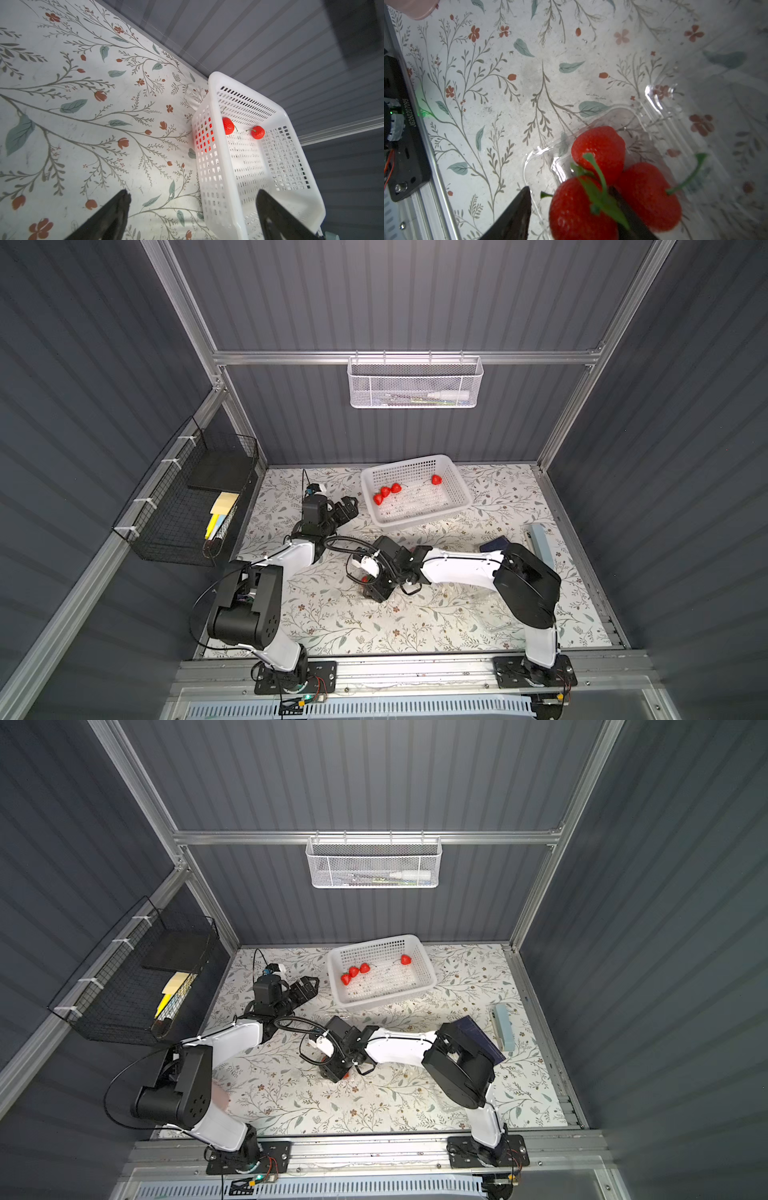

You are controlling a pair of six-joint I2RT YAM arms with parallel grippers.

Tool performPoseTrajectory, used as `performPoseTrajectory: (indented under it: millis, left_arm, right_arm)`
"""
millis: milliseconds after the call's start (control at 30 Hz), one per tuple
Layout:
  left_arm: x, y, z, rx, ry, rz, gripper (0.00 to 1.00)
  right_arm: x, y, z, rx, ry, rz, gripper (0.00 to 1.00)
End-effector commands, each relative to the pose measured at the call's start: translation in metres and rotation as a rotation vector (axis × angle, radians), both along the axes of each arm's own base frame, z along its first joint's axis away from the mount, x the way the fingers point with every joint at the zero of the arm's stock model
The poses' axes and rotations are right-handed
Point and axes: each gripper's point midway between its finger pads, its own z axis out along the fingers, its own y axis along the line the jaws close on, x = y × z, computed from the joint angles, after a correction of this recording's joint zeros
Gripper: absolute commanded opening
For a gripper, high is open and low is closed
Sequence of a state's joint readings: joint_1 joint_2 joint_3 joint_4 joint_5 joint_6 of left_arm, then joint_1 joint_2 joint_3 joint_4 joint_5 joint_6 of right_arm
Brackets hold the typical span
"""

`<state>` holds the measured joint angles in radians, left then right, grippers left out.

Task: Pack strawberries into containers
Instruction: Place the strawberry in the packing box.

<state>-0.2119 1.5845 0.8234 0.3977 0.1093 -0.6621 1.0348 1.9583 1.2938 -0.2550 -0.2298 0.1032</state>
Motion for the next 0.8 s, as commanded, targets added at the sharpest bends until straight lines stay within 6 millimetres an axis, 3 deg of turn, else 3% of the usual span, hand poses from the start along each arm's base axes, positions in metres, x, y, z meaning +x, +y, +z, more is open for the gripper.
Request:
performPoseTrajectory:
  millis: [0,400,633,667,767]
  left_arm:
    - [0.0,0.002,-0.009,0.003,0.016,-0.009,0.96]
    - [0.001,0.003,-0.01,0.004,0.017,-0.006,0.96]
    - [-0.001,0.003,-0.011,0.018,0.023,-0.012,0.96]
    - [-0.002,0.004,-0.012,0.022,0.026,-0.01,0.96]
    - [-0.005,0.005,-0.012,0.026,0.027,-0.005,0.96]
  right_arm:
    - [0.003,-0.005,-0.003,-0.017,-0.026,-0.003,0.6]
    - [-0.008,-0.005,0.019,0.05,0.006,0.006,0.6]
    - [0.007,-0.017,0.046,0.078,-0.049,-0.063,0.58]
    - [0.009,-0.018,0.049,0.091,-0.044,-0.074,0.56]
    - [0.014,-0.015,0.059,0.139,-0.016,-0.089,0.27]
